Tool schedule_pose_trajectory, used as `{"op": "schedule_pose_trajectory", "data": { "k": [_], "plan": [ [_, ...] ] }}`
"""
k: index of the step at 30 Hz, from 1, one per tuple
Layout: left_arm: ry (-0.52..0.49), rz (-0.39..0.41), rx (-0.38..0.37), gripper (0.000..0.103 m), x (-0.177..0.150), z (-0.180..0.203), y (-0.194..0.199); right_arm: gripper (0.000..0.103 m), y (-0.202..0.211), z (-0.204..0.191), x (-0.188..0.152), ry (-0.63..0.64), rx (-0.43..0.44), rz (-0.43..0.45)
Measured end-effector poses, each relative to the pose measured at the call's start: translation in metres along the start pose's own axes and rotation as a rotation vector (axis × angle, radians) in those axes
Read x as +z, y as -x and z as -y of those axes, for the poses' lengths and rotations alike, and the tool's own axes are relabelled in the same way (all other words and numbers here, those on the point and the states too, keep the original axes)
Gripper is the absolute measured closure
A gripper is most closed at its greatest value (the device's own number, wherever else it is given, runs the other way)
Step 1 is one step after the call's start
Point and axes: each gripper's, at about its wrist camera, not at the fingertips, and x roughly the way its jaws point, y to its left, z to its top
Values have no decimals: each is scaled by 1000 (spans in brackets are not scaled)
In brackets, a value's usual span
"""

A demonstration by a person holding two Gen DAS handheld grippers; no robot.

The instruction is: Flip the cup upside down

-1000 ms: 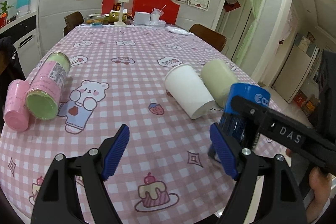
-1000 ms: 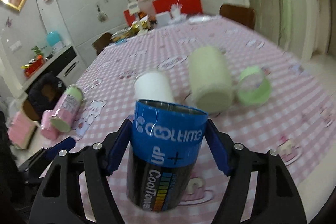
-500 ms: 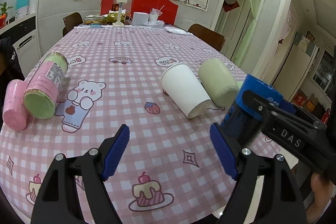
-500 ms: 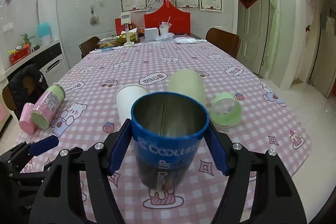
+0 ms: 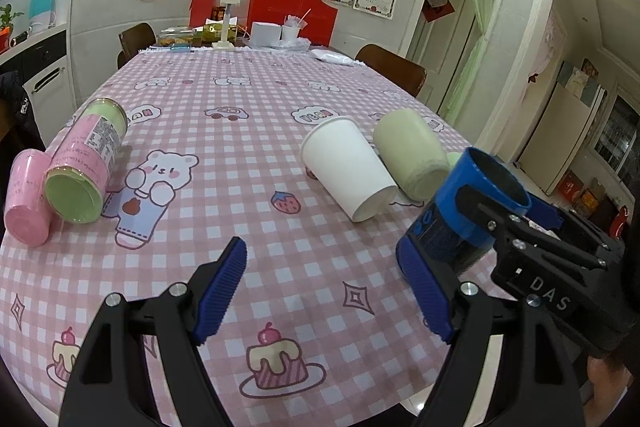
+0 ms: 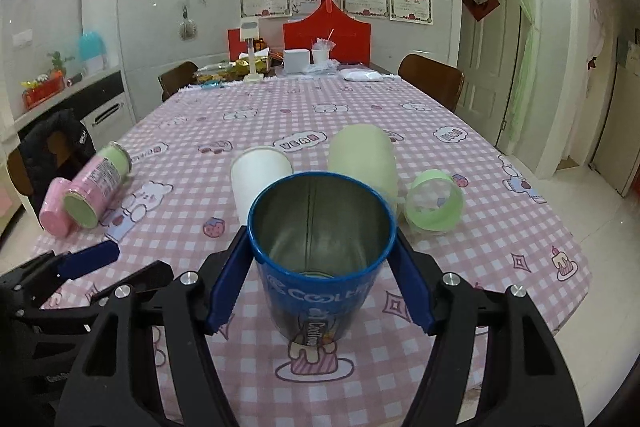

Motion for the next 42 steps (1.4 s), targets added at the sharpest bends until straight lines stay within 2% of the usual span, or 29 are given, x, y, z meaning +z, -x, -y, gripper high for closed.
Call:
{"op": "schedule_pose_trajectory", "data": {
  "k": [5,10,19,25,30,34,40,42],
  "plan": [
    [-4,13,2,25,0,3,6,38,5,1,0,-14,19,6],
    [-6,29,5,25,1,5,16,27,17,6,-1,-25,26,23],
    [-56,76,16,24,4,24,35,22,48,23,-4,-41,35,77],
    [-86,149,24,21,7,38,53,15,63,33,-3,-45,24,125],
    [-112,215,47,21,9,50,68,14,76,35,-4,-34,22,164],
    [-128,267,73,15,9,56,78,14,85,37,-4,-30,16,201],
    [-149,330,86,15,10,64,90,12,97,37,-5,-9,10,258],
    [-161,352,99,15,9,67,93,8,101,37,-6,-4,4,276]
  ]
}}
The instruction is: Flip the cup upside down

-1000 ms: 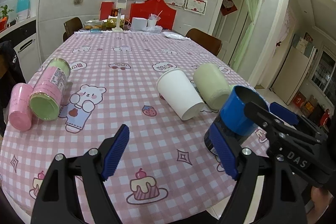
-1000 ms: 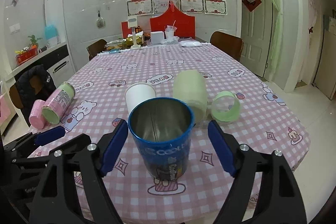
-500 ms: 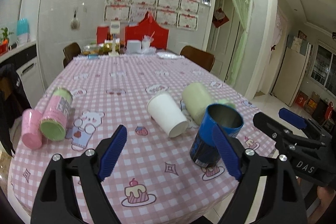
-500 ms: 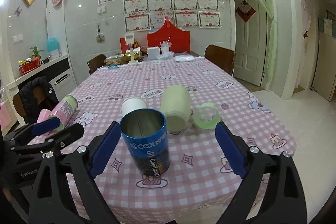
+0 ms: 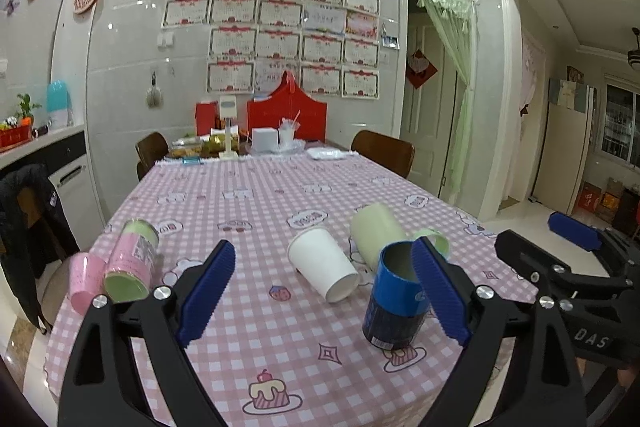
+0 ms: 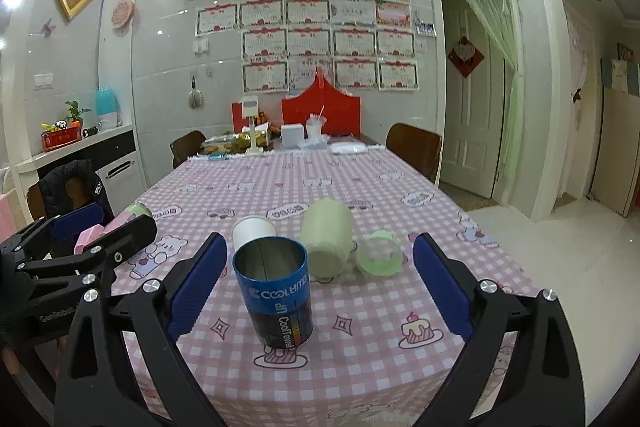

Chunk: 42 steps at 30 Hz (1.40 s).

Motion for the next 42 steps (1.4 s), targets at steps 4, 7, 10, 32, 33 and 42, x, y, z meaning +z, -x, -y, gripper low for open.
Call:
{"op": "schedule_pose_trajectory", "data": {
  "k": [4,7,10,32,33,42],
  "plan": [
    [-14,29,10,15,1,3,5,8,4,0,-1,4,-2,25],
    [-24,51,21,15,2,6,8,8,5,2,-2,1,-8,34],
    [-34,74,29,15,2,7,12,8,6,3,-3,0,-14,49],
    [-70,151,82,14,2,13,23,8,11,-2,-8,12,-27,84],
    [-72,154,85,14,1,13,23,8,10,-2,-8,12,-26,82],
    [-75,157,91,14,3,13,24,8,11,-3,-9,11,-25,79]
  ]
}}
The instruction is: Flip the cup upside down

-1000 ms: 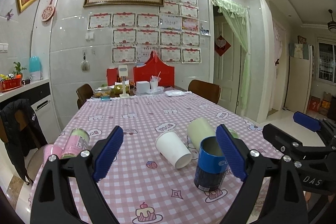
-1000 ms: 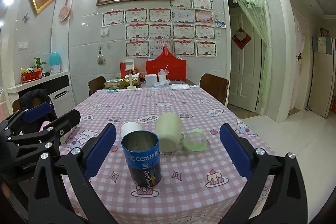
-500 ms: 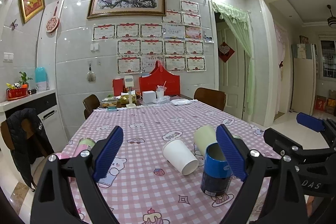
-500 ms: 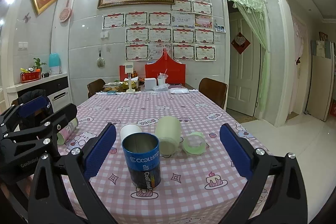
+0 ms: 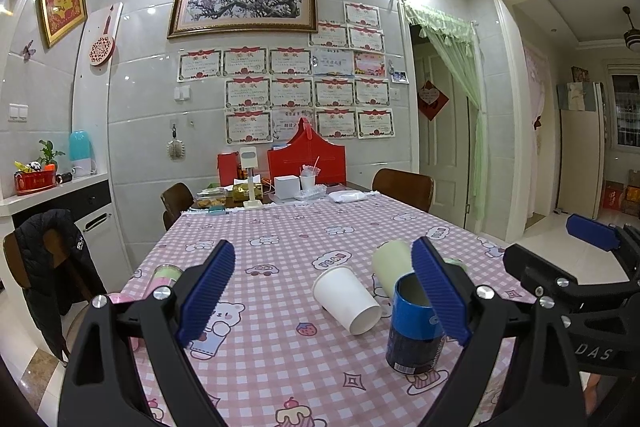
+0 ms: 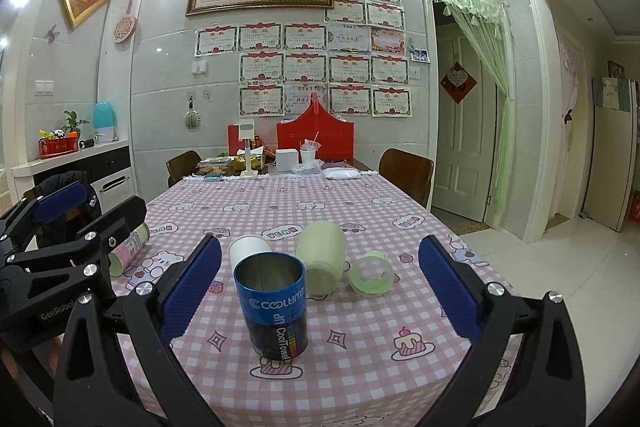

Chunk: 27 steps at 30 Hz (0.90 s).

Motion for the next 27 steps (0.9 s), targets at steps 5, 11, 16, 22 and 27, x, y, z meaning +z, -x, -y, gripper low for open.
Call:
{"op": "schedule_pose_trajectory", "data": {
  "k": [5,11,16,22,27],
  "plan": [
    [-1,1,1,14,0,-1,0,8,0,0,0,-1,0,0],
    [-5,1,12,14,0,-2,2,8,0,-1,-1,3,-1,-4],
    [-5,-3,17,14,0,-4,3,8,-1,-4,-1,4,0,-4],
    [-4,-4,17,14,0,-5,3,8,-1,-3,-1,3,0,-6],
    [-4,-5,20,14,1,-6,3,8,-1,-3,-1,3,0,-5]
  ]
}}
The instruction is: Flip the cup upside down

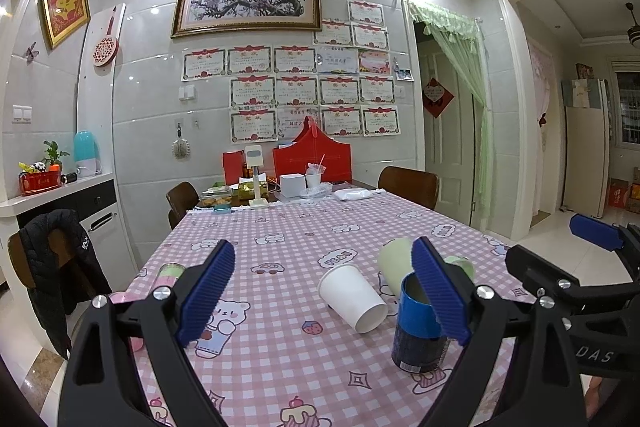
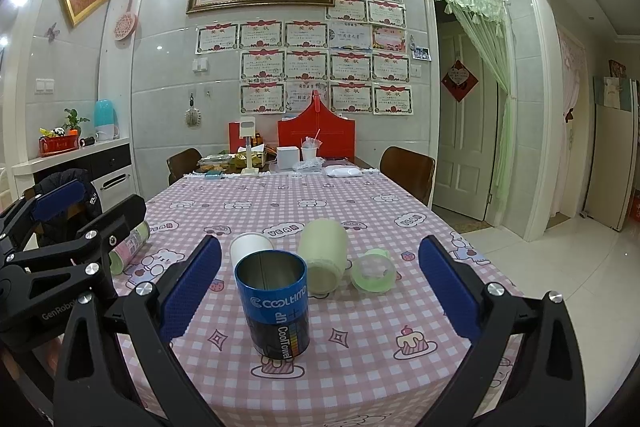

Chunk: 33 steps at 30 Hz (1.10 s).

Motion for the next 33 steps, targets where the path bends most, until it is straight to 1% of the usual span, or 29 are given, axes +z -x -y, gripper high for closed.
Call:
{"op": "schedule_pose_trajectory", "data": {
  "k": [33],
  "plan": [
    [-1,2,9,14,1,-1,-4,8,-3,-2,1,-2,1,-3]
  ]
}}
